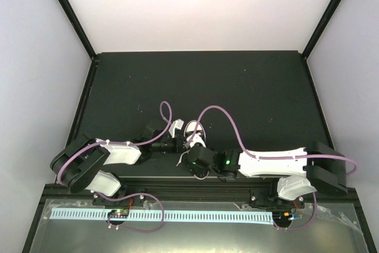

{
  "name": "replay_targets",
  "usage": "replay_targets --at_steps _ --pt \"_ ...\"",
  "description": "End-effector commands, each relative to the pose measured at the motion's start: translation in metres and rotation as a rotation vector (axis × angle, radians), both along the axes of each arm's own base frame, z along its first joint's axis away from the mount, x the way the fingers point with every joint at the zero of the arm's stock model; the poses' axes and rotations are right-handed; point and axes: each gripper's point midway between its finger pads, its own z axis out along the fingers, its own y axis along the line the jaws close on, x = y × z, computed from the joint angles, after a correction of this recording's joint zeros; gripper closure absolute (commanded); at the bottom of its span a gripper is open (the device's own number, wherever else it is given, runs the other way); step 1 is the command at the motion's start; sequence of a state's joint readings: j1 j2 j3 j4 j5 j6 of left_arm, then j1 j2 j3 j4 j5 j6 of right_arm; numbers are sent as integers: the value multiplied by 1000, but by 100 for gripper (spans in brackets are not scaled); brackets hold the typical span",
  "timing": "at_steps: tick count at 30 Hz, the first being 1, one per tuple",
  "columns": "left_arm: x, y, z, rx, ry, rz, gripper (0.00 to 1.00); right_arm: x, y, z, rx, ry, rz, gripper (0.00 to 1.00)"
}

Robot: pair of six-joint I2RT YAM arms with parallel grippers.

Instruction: Tie the shoes

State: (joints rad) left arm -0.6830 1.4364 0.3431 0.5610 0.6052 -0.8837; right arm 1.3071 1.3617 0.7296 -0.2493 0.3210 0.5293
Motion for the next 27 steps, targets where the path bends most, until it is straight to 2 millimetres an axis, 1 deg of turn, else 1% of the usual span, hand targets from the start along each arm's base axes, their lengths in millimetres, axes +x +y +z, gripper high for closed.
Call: replay_targets --at_steps 1,5,9,15,22,24,25,27 --pt "1 -1 5 -3 -8 13 98 12 -1 -3 -96 -69 -96 23" --pt "0 -1 4 -1 -7 14 98 20 -11 -9 -161 -88 -176 26" --pt "0 0 4 -1 -9 16 98 21 -16 -4 -145 -93 -201 35" --pt "1 0 4 3 -11 22 98 18 -21 -4 -141 -76 -204 51" --pt "3 1 2 12 -12 32 98 9 -22 -5 -111 -33 -165 59" --pt "3 1 3 11 -14 32 98 4 -20 -9 -106 -11 -144 66" --pt "3 1 3 11 -14 31 98 3 -20 -11 -105 -4 -135 73" --pt "3 1 2 13 -13 32 98 1 -20 -14 -106 6 -127 82"
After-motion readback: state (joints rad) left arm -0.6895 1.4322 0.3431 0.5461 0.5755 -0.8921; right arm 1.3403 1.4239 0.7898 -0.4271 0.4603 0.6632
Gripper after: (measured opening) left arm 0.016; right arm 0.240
